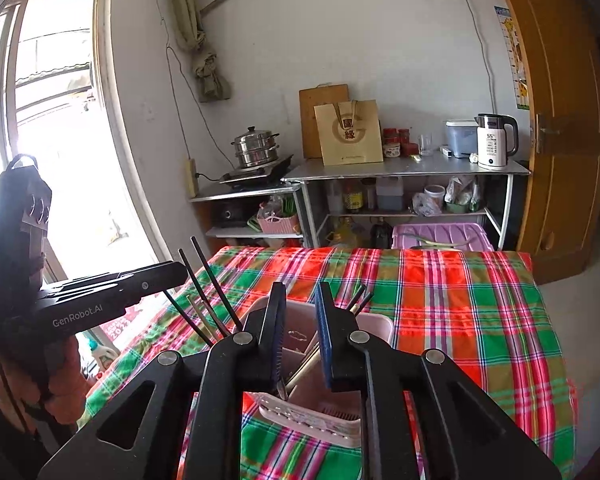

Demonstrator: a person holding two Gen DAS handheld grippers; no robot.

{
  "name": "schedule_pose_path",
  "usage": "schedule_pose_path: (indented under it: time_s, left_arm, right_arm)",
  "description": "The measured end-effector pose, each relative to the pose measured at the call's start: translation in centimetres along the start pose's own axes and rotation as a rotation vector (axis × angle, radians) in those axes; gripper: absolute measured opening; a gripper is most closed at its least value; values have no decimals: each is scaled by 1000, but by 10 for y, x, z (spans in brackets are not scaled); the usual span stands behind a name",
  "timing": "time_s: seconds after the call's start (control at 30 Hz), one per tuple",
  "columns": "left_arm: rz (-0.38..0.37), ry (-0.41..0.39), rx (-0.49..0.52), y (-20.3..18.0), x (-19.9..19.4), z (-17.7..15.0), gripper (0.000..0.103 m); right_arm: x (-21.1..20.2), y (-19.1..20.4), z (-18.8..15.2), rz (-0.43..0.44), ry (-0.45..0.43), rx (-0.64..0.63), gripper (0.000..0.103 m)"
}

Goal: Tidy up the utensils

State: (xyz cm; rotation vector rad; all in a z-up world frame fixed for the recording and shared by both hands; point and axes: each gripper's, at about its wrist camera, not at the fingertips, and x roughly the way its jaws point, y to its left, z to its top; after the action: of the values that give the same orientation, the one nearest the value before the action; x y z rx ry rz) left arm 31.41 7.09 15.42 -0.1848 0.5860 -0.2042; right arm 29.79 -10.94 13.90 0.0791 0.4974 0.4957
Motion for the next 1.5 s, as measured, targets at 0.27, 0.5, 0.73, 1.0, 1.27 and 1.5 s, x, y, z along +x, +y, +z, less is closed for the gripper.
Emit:
schedule_pose_path:
  time_s: [0.27,0.5,0.73,1.0,1.27,1.5]
  left_arm:
    - [19,-64,20,-11,-51,-41,12]
    - [12,-102,57,-33,-95,-94,14]
    - [36,-107,59,-50,-119,-152,20]
    - [72,-71,60,-58,-127,-202,20]
    - [74,-69,81,-69,-135,-228,20]
    - [61,-51,79,-75,-139,-241,20]
  right_arm:
    - [-53,6,-19,-6,-60,-23,26]
    - [-95,12,-55,-20,-70,-34,27]
    - [-121,18,-102,-20,-52,-18,34]
    - [-142,29,-154,-76,-25,-22,36]
    - [-155,40,-182,-66,-11,-11,40]
    - [-157,47,-193,-60,0,-38,41]
